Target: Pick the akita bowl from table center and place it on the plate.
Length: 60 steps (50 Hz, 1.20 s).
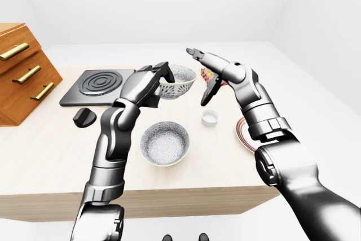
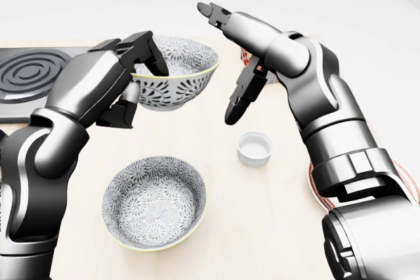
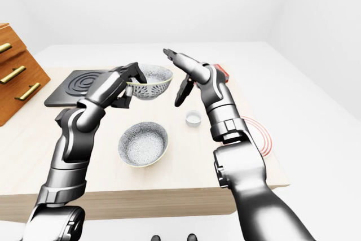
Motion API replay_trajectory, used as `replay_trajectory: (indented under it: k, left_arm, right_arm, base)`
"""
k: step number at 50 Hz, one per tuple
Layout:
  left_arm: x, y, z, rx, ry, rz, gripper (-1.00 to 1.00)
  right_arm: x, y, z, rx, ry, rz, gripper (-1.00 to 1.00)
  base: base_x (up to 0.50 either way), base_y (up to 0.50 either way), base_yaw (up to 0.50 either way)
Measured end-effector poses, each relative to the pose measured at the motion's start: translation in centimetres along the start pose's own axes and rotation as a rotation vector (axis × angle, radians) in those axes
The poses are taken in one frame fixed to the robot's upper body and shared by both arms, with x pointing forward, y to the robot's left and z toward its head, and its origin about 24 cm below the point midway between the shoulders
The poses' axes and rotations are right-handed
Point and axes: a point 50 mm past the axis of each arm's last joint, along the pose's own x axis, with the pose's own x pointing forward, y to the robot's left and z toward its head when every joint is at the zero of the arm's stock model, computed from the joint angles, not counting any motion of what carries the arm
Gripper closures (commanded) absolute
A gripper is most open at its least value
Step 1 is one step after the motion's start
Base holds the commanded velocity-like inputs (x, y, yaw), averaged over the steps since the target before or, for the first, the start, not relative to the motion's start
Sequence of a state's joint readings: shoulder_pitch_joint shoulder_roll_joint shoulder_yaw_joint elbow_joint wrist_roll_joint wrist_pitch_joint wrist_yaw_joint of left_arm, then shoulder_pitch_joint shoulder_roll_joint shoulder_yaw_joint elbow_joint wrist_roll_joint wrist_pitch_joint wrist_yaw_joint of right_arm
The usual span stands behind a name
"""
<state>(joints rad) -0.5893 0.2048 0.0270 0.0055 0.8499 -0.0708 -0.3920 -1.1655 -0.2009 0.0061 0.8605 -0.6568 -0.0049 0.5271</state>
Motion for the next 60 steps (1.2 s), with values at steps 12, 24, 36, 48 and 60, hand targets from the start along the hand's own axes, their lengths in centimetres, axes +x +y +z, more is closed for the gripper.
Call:
replay_trajectory:
  k: [12,24,36,48,60]
  left_arm:
    - [-0.3,0.0,1.2,-0.005,-0.024,-0.003,1.00]
    - [-0.4,0.1,1.4,-0.009,-0.031,-0.002,1.00]
    - [-0.5,0.1,1.5,-0.014,-0.038,-0.001,1.00]
    - [-0.5,-0.5,1.7,-0.026,-0.044,-0.009,1.00]
    - [-0.6,-1.1,1.9,-0.024,-0.049,-0.023,1.00]
  right_arm:
    - [0.5,0.8,0.0,-0.011,0.004,0.030,-1.00]
    - [0.5,1.4,-0.6,-0.034,0.022,0.046,-1.00]
    - [-0.1,2.2,-1.5,-0.061,0.041,0.065,-0.75]
    - [0.2,2.4,-1.4,-0.076,0.036,0.075,1.00]
    - [0.4,2.1,-1.5,-0.126,0.058,0.075,1.00]
  base:
    - [0.00,0.00,0.00]
    - [0.00,0.00,0.00]
    - [0.00,0.00,0.00]
    - [0.00,0.00,0.00]
    - [0.00,0.00,0.00]
